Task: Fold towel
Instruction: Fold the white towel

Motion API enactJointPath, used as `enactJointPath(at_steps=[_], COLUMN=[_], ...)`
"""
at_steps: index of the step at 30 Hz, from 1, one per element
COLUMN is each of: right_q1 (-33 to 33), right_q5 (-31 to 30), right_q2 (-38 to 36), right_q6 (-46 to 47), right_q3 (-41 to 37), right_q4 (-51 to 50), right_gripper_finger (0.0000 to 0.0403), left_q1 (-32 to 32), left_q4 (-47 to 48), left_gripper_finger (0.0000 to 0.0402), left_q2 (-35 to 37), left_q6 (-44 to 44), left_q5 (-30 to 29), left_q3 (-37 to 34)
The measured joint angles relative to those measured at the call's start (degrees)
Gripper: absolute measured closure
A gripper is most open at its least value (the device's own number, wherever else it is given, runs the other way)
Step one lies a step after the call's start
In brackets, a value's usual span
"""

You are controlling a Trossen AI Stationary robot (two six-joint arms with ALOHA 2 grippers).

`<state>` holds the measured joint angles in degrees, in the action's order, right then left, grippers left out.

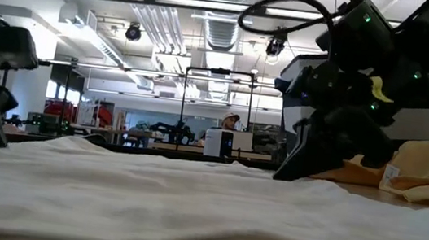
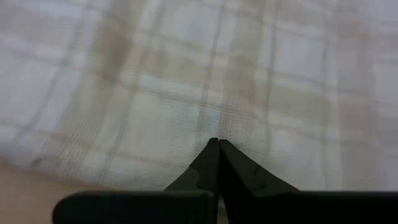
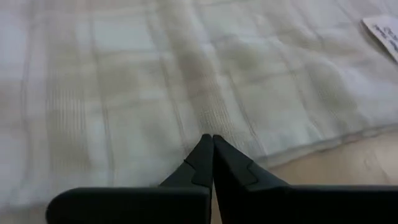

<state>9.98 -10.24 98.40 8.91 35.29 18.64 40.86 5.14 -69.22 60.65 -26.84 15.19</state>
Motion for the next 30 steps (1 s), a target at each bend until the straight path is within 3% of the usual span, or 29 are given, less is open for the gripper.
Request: enactJointPath(at_steps=[4,11,14,17,20,25,30], right_q1=[1.0,4.4,3.2,-0.3,-4.1,-8.7,-10.4], right_q5=[-0.4,0.5,-1.9,-2.7,-2.5,-0.8,0.2], right_q2=[-0.8,-11.6,-15.4,-16.5,-16.1,-13.4,-11.3], right_q6=[2.3,4.5,9.7,14.3,20.9,26.6,30.1], right_q3=[0.2,-0.4,0.0,-0.1,-0.1,-0.1,0.8], right_q4=[-4.6,-10.7,-8.9,-9.0,-9.0,-9.0,-9.0], right_gripper_finger=[0.0403,0.0403,0.0403,0.0393,0.0365,0.029,0.0215], left_q1=[0.3,0.5,-0.3,-1.8,-3.7,-8.8,-16.1], left_q4=[-6.1,1.6,12.3,24.8,33.0,39.1,39.2], left_gripper_finger=[0.0401,0.0401,0.0398,0.0382,0.0356,0.0295,0.0234], left_q2=[-4.7,-2.8,1.7,6.4,11.7,17.5,18.5], left_q6=[1.2,-2.0,-1.5,6.5,15.6,32.9,41.6], left_q5=[4.6,7.1,0.4,-7.1,-10.7,-10.9,-3.3], left_q3=[0.3,4.8,8.9,12.5,14.4,12.4,6.7])
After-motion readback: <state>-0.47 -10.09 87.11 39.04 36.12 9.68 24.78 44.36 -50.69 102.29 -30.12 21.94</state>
